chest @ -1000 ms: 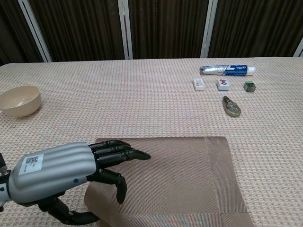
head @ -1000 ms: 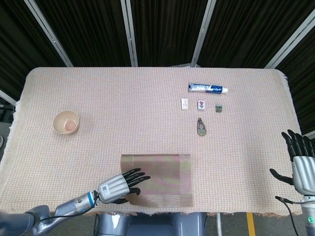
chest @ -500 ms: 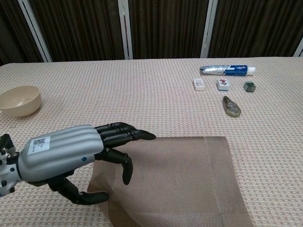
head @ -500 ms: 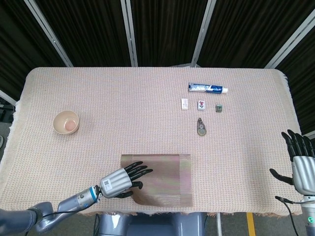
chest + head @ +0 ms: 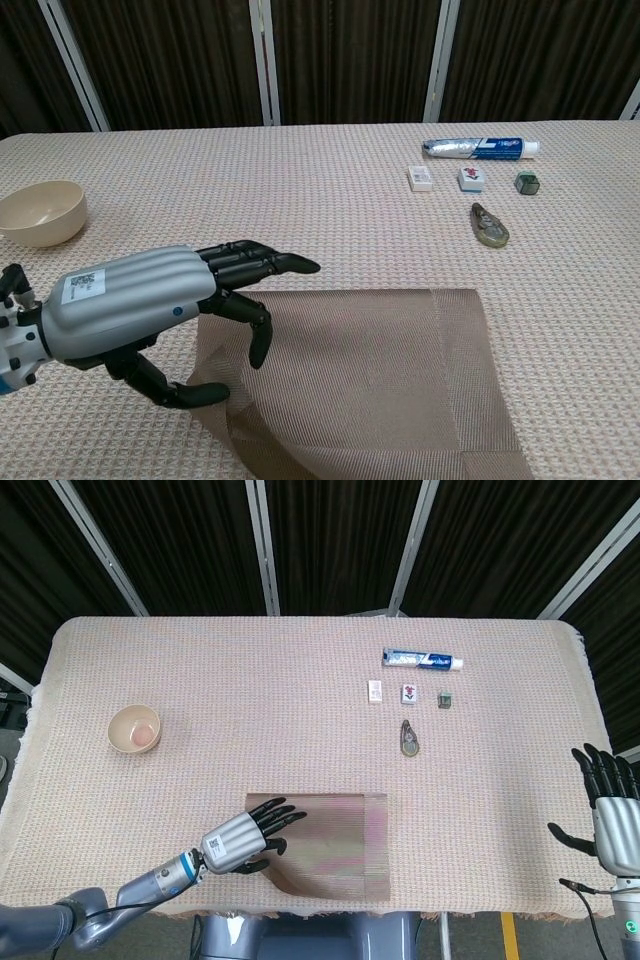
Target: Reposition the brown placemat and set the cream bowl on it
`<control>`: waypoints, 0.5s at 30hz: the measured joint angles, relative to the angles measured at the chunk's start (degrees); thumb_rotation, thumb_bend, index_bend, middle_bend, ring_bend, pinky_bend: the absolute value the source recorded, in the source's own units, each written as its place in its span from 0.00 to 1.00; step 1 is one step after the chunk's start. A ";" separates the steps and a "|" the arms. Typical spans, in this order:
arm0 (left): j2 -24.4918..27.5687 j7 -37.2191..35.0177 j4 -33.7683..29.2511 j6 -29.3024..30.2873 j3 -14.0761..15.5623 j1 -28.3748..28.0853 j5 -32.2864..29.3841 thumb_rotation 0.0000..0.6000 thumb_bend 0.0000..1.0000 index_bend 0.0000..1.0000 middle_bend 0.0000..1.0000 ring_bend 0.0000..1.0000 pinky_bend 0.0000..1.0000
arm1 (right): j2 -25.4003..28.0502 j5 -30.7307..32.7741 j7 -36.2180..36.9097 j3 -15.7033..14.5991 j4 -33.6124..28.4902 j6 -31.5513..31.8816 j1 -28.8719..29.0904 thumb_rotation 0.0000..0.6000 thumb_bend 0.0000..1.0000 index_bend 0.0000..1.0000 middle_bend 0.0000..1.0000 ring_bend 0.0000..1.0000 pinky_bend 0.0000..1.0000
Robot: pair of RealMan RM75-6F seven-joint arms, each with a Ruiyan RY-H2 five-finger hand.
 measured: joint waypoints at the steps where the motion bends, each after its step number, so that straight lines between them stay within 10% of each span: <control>1: 0.03 0.02 0.02 -0.03 0.00 0.05 -0.13 1.00 0.35 0.49 0.00 0.00 0.00 | 0.00 0.01 0.01 0.00 -0.02 -0.01 0.00 1.00 0.00 0.00 0.00 0.00 0.00; 15: 0.94 -0.30 0.06 0.03 -0.46 0.34 -1.46 1.00 0.42 0.63 0.00 0.00 0.00 | -0.07 0.07 -0.07 -0.05 0.05 -0.19 0.07 1.00 0.00 0.00 0.00 0.00 0.00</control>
